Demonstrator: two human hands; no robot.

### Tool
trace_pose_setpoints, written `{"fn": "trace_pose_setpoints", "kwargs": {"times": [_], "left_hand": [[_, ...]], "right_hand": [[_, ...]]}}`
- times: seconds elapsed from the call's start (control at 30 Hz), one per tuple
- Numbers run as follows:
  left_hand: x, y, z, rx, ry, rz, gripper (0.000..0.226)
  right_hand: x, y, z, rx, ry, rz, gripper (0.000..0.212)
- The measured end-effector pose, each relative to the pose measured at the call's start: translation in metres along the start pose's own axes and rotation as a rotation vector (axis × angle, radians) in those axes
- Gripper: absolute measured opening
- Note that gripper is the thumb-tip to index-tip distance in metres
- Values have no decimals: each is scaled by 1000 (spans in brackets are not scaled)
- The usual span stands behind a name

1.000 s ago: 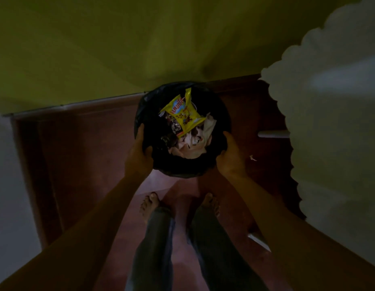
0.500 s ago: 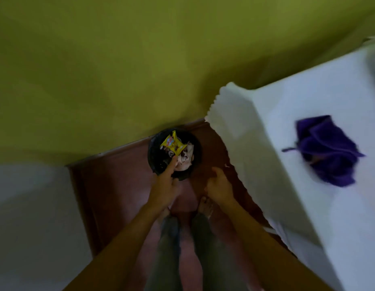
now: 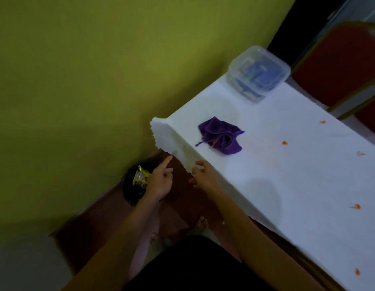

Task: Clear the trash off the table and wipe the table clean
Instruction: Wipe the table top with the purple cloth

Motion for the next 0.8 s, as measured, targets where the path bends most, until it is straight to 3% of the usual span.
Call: {"fn": "trace_pose_setpoints", "kwargs": {"times": [0.17,0.47,0.57,0.67,0.8], "left_hand": [[-46,-34,9,39,20,-122,56],[-102,-57,27,-97,-12,-250,36],[-100,-59,32,-127,1,-219,32],[-95,-62,35,-158,24,-133,33],[-85,-69,41,-141,67,-56,27]], "right_hand": [[1,68,-9,-80,66,63,25],[42,118,17,-221,315,-87,13],[79,128,32,-300,480,-291,13],[106,107,42,-301,689,-668,22],[88,90,72,-201,569,-970,60]]}}
Point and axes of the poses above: each hand's wrist, its own z-axis towards the middle knuckle, its own y-axis out of the back of the hand, x = y × z, the point moved 9 cm from there along z, towards the middle knuckle, and after that the axes turned 2 degrees about -x, right-handed, at the moved point
